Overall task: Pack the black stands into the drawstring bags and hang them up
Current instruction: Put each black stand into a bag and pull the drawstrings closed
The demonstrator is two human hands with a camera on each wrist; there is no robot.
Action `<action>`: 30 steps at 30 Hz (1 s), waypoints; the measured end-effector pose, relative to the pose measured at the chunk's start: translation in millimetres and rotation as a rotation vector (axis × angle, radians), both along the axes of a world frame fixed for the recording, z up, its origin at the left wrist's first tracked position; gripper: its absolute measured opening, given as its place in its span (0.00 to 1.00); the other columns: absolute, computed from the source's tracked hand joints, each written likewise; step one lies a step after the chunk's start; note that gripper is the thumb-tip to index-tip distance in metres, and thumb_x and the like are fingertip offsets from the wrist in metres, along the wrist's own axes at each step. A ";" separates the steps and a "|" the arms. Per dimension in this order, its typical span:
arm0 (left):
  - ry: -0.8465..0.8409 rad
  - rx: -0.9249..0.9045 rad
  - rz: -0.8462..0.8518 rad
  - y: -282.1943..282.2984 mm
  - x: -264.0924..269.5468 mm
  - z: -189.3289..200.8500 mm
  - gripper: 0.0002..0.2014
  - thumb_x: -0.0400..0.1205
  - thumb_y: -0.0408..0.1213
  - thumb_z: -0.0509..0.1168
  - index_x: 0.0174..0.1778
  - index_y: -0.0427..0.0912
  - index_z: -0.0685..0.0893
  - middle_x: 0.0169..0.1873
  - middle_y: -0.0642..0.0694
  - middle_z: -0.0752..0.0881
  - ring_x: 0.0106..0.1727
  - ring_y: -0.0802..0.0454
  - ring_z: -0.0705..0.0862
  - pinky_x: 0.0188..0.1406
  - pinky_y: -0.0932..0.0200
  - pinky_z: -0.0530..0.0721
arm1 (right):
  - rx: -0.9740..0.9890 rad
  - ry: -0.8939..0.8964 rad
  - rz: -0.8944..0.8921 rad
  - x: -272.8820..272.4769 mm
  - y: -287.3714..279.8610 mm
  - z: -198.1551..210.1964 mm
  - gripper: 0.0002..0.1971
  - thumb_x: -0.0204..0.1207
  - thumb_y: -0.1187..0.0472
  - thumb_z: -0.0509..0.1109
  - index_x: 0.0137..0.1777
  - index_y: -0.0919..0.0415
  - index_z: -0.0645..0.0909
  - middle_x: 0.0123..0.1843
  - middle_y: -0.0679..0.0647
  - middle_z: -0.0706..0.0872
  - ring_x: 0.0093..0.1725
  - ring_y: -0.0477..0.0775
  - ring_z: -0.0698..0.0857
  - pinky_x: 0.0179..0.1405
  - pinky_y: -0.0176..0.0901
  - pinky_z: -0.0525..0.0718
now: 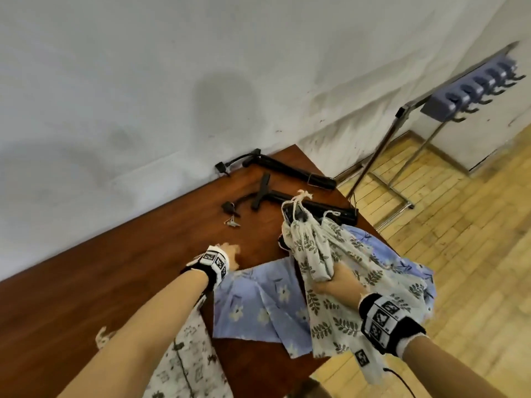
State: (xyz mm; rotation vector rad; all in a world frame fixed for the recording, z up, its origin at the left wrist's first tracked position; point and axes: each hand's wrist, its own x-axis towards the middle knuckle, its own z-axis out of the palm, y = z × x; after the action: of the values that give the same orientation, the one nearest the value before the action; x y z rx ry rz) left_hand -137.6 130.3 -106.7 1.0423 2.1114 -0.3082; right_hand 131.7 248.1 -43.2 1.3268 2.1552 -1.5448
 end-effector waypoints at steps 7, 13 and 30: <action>-0.158 0.141 0.013 -43.0 -8.8 -42.7 0.07 0.78 0.37 0.65 0.35 0.49 0.75 0.49 0.43 0.77 0.60 0.38 0.78 0.52 0.51 0.78 | 0.088 -0.267 0.138 -24.8 -10.3 -23.5 0.16 0.71 0.59 0.72 0.57 0.59 0.74 0.54 0.58 0.86 0.48 0.55 0.84 0.49 0.44 0.83; -0.308 0.368 0.248 -77.3 -51.4 -19.3 0.10 0.82 0.30 0.62 0.38 0.48 0.70 0.31 0.48 0.74 0.30 0.49 0.72 0.31 0.58 0.73 | 0.080 -0.410 0.117 -32.9 -22.9 -39.8 0.30 0.66 0.60 0.76 0.69 0.61 0.73 0.63 0.59 0.83 0.54 0.55 0.80 0.58 0.43 0.80; -0.134 0.503 0.178 -118.3 -126.7 112.0 0.08 0.76 0.31 0.62 0.39 0.35 0.85 0.31 0.42 0.84 0.32 0.47 0.77 0.34 0.55 0.75 | 0.203 -0.441 0.350 -157.6 -10.4 2.2 0.36 0.79 0.45 0.68 0.81 0.61 0.62 0.78 0.59 0.71 0.74 0.57 0.74 0.68 0.41 0.72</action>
State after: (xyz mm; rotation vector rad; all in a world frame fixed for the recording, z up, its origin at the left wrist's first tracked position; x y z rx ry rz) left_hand -264.3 12.0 5.3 1.1019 2.1882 0.3898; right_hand -25.9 237.7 -41.0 1.1295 2.1416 -0.8326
